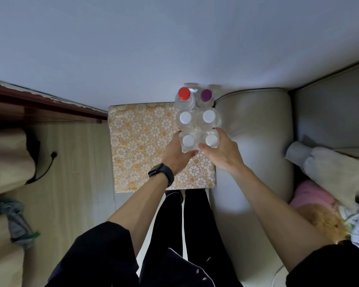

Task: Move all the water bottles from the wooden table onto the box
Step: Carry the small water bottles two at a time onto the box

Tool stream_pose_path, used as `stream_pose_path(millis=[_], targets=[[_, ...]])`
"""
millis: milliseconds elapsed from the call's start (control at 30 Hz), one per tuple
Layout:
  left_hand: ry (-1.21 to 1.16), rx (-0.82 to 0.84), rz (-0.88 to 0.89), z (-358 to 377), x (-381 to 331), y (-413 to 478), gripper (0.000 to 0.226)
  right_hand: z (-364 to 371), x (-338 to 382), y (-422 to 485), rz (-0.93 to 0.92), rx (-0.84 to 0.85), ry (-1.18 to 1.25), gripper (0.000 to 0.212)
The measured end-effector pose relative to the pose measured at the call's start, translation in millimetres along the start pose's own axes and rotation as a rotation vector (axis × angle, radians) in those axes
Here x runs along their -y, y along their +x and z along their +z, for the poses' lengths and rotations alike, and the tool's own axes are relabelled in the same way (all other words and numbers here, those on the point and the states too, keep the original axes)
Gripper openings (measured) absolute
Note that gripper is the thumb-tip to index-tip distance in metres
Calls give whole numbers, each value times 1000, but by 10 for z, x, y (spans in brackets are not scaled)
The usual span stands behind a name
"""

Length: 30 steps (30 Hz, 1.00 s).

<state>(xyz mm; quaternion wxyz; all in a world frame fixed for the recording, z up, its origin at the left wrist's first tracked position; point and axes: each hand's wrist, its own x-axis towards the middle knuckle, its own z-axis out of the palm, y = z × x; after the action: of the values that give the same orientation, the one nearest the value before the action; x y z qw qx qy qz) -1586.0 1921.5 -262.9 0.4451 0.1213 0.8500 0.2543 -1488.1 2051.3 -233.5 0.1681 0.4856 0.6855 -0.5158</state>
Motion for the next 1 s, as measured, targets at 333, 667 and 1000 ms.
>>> stream_pose_path(millis=[333,667,1000], targets=[[0,43,12,-101,39,28,80,7,-5,-54,-10,31,19,72],[56,5,18,-97,26,-9,77,144,-104,-107,-16,-46,73,84],[-43,-111,53,48,67,-39,62,148,-102,-153,-9,-112,-42,69]])
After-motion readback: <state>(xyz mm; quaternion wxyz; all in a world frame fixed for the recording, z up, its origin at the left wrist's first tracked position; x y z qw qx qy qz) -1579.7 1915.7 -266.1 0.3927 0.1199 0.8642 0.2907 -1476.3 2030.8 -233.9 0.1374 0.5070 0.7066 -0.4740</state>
